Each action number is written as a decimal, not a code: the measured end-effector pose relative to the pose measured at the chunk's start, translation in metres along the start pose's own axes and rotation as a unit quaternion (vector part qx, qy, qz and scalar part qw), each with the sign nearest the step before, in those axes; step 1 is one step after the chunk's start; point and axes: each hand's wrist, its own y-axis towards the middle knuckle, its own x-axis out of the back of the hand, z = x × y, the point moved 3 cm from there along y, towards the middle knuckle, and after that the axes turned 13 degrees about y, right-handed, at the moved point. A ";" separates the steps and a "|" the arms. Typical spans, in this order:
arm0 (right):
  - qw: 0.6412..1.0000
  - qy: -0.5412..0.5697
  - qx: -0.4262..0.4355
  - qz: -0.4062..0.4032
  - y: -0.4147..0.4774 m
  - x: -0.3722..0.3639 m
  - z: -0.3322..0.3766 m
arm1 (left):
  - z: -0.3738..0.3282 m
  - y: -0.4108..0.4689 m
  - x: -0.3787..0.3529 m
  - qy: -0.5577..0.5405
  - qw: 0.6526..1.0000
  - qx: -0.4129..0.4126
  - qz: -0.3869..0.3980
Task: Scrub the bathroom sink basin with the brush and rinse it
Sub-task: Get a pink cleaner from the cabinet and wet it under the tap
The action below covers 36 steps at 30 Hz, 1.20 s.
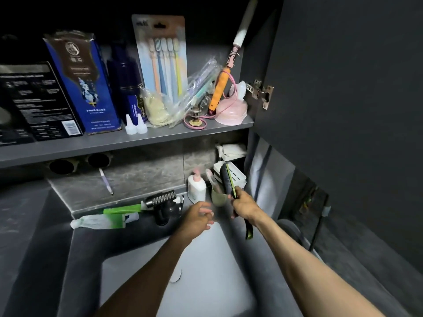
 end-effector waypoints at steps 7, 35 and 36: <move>0.998 -0.054 0.029 -0.001 0.060 0.007 -0.003 | -0.006 0.044 -0.019 -0.017 0.999 0.010 -0.043; 0.986 0.161 0.019 -0.035 0.139 0.018 -0.039 | -0.055 0.169 -0.033 0.165 0.967 -0.067 -0.182; 0.988 0.131 0.042 -0.065 0.137 0.023 -0.040 | -0.053 0.168 -0.034 0.159 0.967 -0.074 -0.188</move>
